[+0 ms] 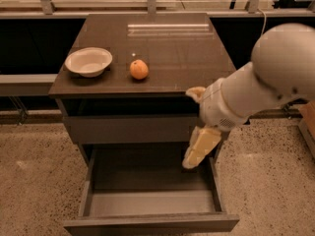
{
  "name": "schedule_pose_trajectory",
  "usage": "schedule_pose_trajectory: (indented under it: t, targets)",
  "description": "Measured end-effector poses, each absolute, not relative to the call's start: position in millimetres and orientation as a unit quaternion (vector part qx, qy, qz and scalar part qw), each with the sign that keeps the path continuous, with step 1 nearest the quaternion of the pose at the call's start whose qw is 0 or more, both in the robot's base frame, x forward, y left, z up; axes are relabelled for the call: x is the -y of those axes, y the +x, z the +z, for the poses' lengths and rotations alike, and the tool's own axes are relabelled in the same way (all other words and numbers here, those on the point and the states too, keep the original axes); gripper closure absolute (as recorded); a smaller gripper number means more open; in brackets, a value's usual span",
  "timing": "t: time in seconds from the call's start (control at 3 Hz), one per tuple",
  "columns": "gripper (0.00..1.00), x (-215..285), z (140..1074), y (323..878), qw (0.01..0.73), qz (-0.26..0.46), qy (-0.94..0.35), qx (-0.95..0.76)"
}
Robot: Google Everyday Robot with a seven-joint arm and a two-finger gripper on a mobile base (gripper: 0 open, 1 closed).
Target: Close middle drawer
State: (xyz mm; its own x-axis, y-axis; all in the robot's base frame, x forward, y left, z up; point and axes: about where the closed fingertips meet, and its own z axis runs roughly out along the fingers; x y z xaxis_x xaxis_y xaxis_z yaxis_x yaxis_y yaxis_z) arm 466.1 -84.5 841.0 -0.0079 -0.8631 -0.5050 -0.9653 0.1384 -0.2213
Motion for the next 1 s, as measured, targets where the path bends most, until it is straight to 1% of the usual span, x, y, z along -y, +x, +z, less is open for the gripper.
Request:
schedule_pose_trajectory:
  t: [0.33,0.67,1.0]
  targets:
    - [0.00,45.1,771.5,465.0,0.280,0.115,-0.664,-0.684]
    - [0.00,6.6,688.9,478.2,0.299,0.143,-0.642,-0.691]
    - [0.00,-3.7,652.2,497.0,0.340,0.192,-0.596,-0.702]
